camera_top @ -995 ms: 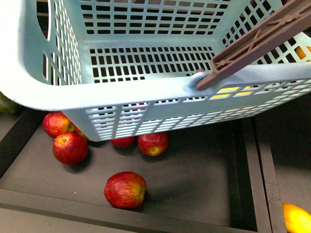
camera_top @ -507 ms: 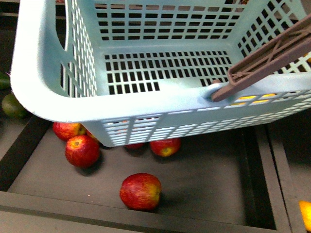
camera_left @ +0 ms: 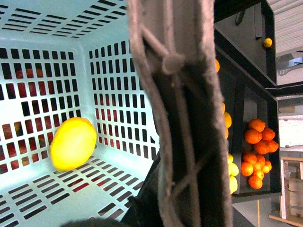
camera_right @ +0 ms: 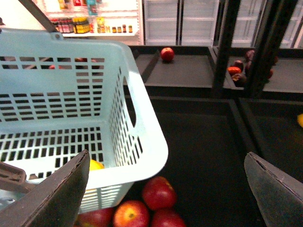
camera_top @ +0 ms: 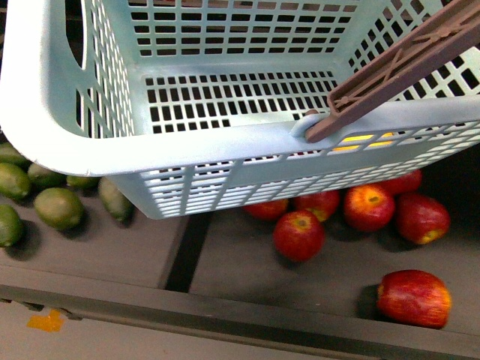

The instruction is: Pick lemon and mango into basket

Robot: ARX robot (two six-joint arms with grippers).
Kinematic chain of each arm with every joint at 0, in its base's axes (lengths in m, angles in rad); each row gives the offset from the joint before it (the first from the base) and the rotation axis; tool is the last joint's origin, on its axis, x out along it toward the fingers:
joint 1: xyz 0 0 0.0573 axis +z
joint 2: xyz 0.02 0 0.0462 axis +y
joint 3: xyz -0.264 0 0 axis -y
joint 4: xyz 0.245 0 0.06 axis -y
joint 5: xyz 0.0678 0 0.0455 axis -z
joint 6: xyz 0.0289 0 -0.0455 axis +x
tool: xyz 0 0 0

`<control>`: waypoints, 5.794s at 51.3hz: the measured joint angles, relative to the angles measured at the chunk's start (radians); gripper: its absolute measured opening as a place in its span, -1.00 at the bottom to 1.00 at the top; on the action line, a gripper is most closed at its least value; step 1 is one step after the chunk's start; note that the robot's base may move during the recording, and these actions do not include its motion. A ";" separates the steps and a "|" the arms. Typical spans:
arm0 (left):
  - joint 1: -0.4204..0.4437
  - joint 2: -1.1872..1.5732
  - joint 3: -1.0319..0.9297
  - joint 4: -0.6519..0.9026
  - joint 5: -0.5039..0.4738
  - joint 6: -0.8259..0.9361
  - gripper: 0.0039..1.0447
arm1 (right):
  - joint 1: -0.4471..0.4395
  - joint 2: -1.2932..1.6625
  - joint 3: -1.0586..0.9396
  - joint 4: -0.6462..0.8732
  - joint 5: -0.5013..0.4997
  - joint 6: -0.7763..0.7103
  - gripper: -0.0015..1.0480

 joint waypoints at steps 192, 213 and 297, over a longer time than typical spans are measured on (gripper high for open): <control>0.000 0.000 0.000 -0.001 0.004 0.002 -0.92 | -0.423 1.798 0.900 0.087 -0.097 -0.300 0.83; 0.000 0.000 0.000 -0.001 0.000 0.002 -0.92 | -0.359 1.926 1.029 0.072 -0.121 -0.229 0.83; 0.000 0.000 0.000 -0.001 -0.001 0.002 -0.92 | -0.551 1.392 0.635 0.101 -0.453 -0.221 0.12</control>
